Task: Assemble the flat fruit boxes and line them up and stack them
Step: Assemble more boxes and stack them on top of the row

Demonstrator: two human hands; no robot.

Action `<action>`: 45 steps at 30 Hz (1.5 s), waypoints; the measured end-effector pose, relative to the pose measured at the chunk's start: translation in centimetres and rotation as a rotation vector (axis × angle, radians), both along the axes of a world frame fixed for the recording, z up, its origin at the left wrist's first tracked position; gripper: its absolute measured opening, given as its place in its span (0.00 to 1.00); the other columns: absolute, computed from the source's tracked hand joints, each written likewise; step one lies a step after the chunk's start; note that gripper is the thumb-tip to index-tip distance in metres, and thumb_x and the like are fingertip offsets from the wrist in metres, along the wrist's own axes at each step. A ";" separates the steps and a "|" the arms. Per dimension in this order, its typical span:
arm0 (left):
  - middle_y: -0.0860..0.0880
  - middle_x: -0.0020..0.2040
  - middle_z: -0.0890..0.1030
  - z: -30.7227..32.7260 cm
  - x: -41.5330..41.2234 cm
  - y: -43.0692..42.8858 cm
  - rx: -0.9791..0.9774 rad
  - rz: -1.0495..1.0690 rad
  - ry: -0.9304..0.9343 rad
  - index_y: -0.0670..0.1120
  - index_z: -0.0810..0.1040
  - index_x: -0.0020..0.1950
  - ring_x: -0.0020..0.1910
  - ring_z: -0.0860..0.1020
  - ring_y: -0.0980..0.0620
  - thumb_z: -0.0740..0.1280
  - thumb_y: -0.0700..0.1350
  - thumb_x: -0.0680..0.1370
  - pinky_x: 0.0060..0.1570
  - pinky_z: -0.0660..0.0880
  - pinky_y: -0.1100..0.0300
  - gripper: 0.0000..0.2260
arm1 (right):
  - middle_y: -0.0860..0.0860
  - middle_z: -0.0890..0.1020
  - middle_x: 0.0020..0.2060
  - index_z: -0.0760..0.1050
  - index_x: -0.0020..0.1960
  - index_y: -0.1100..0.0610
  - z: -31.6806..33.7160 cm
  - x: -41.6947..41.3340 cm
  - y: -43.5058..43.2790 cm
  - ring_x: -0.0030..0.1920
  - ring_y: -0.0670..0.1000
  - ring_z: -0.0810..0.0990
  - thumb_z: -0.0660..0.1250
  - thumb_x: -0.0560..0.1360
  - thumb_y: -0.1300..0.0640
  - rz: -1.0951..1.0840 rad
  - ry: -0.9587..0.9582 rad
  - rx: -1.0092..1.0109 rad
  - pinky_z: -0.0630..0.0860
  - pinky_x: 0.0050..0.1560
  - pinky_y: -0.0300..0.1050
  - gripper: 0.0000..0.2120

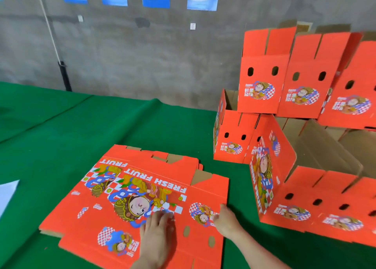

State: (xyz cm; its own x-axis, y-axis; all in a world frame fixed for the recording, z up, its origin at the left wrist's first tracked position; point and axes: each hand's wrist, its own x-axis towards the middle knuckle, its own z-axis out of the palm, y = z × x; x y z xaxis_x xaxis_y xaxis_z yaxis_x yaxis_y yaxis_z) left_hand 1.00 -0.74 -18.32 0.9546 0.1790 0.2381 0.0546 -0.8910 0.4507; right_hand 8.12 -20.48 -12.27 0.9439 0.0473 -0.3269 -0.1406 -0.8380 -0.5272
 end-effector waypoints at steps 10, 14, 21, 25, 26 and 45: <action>0.49 0.74 0.66 2.0 0.2 -1.1 -0.039 0.170 0.034 0.50 0.72 0.70 0.74 0.62 0.46 0.56 0.56 0.79 0.72 0.51 0.42 0.22 | 0.59 0.78 0.41 0.76 0.46 0.66 3.5 0.8 0.4 0.40 0.54 0.75 0.62 0.78 0.61 -0.627 -0.047 0.631 0.71 0.42 0.44 0.08; 0.47 0.74 0.65 5.4 0.4 -1.8 -0.081 0.180 -0.050 0.48 0.70 0.71 0.73 0.61 0.45 0.61 0.53 0.80 0.72 0.52 0.47 0.20 | 0.54 0.73 0.35 0.72 0.43 0.61 8.1 0.5 0.6 0.33 0.49 0.69 0.59 0.80 0.62 -0.589 -0.178 0.812 0.66 0.34 0.42 0.08; 0.30 0.60 0.74 11.0 -0.3 -1.1 -0.223 0.175 -0.370 0.32 0.77 0.60 0.61 0.71 0.30 0.59 0.53 0.73 0.61 0.67 0.40 0.27 | 0.50 0.72 0.32 0.72 0.38 0.61 13.5 -3.0 -5.7 0.37 0.51 0.67 0.61 0.77 0.64 -0.406 -0.708 0.736 0.63 0.38 0.46 0.09; 0.29 0.55 0.74 13.5 0.3 -0.4 -0.338 0.297 -0.366 0.28 0.73 0.57 0.57 0.72 0.30 0.66 0.47 0.74 0.58 0.68 0.40 0.23 | 0.46 0.69 0.28 0.71 0.36 0.61 15.0 -6.4 -13.3 0.34 0.45 0.66 0.62 0.77 0.66 -0.343 -0.875 0.726 0.64 0.37 0.43 0.12; 0.28 0.57 0.73 14.3 0.6 -0.7 -0.395 0.308 -0.362 0.27 0.71 0.59 0.58 0.71 0.30 0.67 0.48 0.74 0.60 0.67 0.40 0.26 | 0.50 0.71 0.30 0.72 0.38 0.64 15.2 -7.4 -15.4 0.36 0.46 0.67 0.62 0.77 0.67 -0.334 -0.899 0.729 0.65 0.38 0.45 0.10; 0.43 0.45 0.84 20.3 -5.8 -21.3 -1.343 -0.467 -0.210 0.40 0.76 0.57 0.39 0.82 0.50 0.66 0.36 0.71 0.38 0.80 0.59 0.14 | 0.52 0.77 0.58 0.73 0.64 0.60 16.9 -19.2 -35.8 0.50 0.47 0.75 0.65 0.75 0.65 -0.168 -1.195 0.118 0.72 0.55 0.44 0.17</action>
